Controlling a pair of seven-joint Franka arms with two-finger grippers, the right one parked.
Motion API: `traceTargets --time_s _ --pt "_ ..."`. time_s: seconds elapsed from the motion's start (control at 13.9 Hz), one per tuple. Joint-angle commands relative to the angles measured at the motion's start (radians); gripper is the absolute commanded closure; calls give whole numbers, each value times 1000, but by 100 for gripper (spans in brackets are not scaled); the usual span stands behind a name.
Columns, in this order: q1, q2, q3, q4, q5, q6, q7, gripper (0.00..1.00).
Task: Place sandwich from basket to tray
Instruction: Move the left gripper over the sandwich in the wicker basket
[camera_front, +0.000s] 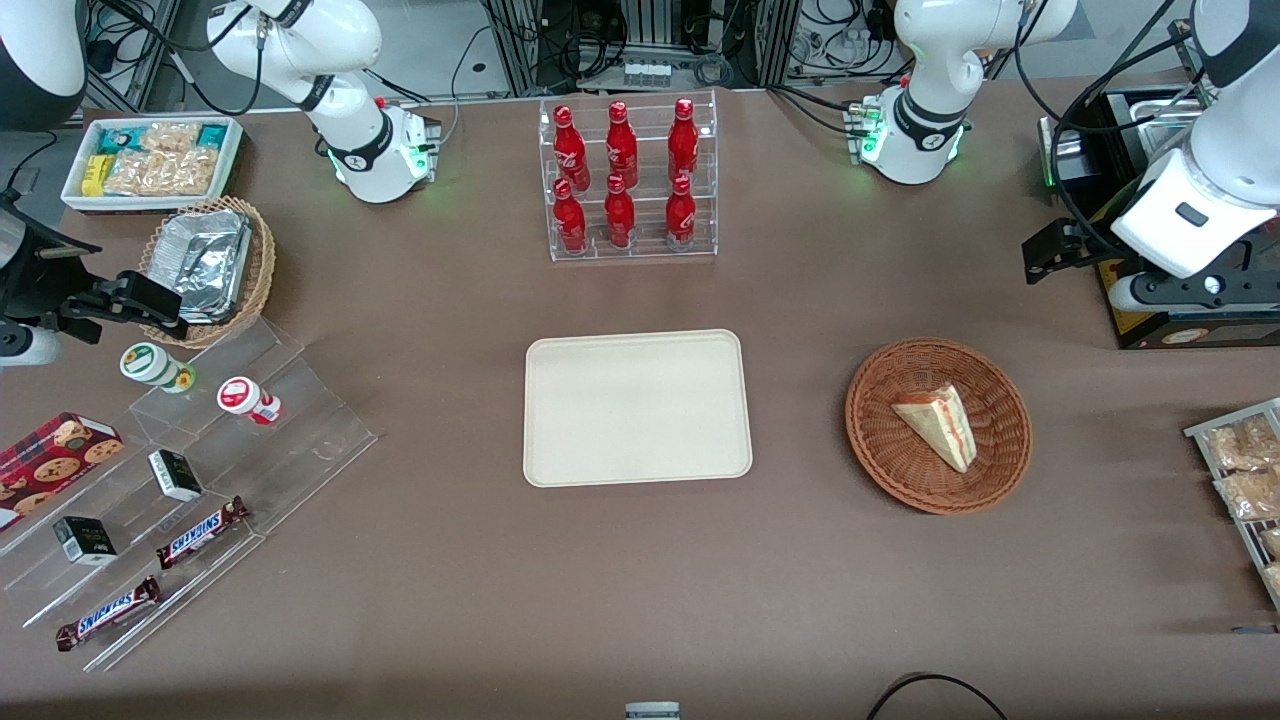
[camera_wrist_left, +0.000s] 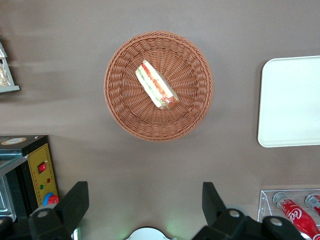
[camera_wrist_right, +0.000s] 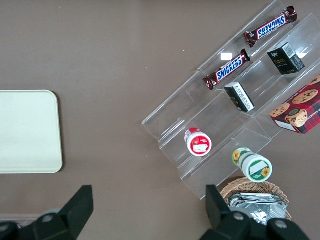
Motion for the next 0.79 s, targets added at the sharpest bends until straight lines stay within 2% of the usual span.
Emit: traceTargets --time_s 0.0,0.29,0.72 --pt "-17 -6 20 7 -13 10 32 0" --pt "-17 22 18 -22 -16 21 32 0" --pt "-9 52 21 -215 -19 264 32 0"
